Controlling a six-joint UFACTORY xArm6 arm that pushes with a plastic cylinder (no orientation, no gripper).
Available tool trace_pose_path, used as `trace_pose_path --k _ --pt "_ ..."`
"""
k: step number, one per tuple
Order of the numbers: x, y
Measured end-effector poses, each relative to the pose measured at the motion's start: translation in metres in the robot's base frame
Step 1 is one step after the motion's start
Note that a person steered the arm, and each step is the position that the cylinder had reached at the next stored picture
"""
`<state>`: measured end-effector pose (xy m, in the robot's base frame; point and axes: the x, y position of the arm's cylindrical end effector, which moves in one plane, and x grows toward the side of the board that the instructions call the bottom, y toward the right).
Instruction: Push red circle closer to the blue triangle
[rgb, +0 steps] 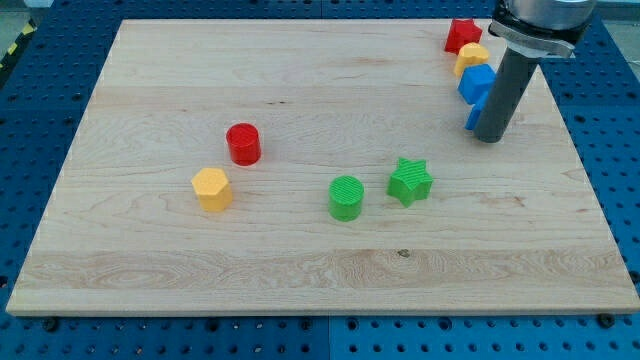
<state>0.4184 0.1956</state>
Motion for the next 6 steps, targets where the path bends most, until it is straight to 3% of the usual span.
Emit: trace_pose_path --k 3,5,6 --pt "-0.016 -0.174" --pt "-0.014 -0.336" --pt "0.004 -0.355"
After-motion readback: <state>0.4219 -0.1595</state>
